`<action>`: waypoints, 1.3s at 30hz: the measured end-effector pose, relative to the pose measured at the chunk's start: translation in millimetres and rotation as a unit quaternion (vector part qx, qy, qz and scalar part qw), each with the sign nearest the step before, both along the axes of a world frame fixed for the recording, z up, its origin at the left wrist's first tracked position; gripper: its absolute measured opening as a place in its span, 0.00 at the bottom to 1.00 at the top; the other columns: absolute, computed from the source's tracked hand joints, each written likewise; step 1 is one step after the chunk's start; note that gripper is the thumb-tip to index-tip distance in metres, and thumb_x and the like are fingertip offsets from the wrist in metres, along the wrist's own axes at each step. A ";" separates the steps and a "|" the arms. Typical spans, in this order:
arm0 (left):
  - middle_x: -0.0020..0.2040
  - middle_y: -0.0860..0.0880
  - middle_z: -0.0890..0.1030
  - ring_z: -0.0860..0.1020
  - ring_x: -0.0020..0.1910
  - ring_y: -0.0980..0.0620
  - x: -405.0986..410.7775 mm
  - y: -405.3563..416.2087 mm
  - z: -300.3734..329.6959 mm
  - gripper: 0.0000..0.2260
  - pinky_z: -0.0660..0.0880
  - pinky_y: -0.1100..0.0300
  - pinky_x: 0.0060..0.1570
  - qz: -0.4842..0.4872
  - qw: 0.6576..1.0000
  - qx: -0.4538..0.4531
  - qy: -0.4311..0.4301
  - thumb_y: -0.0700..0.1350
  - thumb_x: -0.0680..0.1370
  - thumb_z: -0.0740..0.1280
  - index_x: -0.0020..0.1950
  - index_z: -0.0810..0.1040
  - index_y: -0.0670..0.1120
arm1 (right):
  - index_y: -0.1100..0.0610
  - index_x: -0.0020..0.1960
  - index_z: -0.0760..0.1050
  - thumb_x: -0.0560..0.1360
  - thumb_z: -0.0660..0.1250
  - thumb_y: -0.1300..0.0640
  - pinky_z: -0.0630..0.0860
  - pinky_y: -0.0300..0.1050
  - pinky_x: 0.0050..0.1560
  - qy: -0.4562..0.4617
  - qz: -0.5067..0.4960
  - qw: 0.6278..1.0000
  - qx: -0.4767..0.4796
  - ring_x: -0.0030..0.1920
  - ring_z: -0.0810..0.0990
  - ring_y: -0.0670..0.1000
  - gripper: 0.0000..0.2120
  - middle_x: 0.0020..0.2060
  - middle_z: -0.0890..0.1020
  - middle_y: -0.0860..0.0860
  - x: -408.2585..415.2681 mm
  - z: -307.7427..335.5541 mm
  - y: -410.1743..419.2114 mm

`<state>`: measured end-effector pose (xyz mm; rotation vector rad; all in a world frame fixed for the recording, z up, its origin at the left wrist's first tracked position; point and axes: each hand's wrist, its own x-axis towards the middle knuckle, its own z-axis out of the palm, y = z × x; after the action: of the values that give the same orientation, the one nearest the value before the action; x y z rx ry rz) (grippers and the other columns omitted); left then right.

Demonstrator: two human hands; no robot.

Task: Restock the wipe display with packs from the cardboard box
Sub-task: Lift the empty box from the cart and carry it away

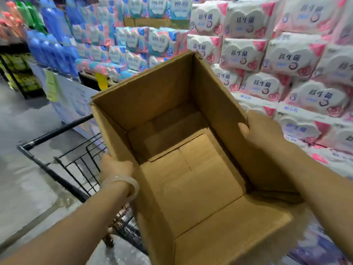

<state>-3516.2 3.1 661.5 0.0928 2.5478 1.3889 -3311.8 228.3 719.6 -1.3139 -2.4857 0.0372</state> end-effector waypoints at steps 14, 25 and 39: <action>0.53 0.37 0.79 0.76 0.56 0.35 176.7 24.3 27.8 0.07 0.70 0.51 0.50 -0.411 0.900 0.014 0.147 0.38 0.73 0.65 0.48 0.70 0.46 | 0.59 0.59 0.71 0.79 0.58 0.54 0.72 0.52 0.53 0.091 -0.360 0.927 -0.051 0.56 0.77 0.62 0.12 0.55 0.78 0.61 291.9 -13.9 -214.4; 0.41 0.42 0.75 0.78 0.47 0.37 478.4 12.4 -2.7 0.08 0.66 0.55 0.38 -0.691 0.706 0.030 0.153 0.37 0.74 0.63 0.52 0.68 0.41 | 0.60 0.46 0.69 0.78 0.59 0.53 0.73 0.52 0.51 0.104 -0.645 0.755 -0.053 0.54 0.78 0.64 0.10 0.51 0.80 0.64 535.4 -59.2 -393.4; 0.43 0.43 0.75 0.74 0.42 0.41 827.9 -22.0 -25.9 0.08 0.71 0.51 0.41 -0.824 0.545 0.047 0.148 0.38 0.74 0.63 0.52 0.67 0.44 | 0.55 0.44 0.64 0.78 0.61 0.49 0.70 0.47 0.44 0.148 -0.784 0.601 -0.047 0.49 0.78 0.58 0.11 0.46 0.79 0.56 786.0 -72.7 -515.6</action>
<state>-2688.2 -18.9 635.7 2.1269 1.1641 0.5154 -2525.8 -287.3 646.9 -2.6786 -0.3809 -0.0323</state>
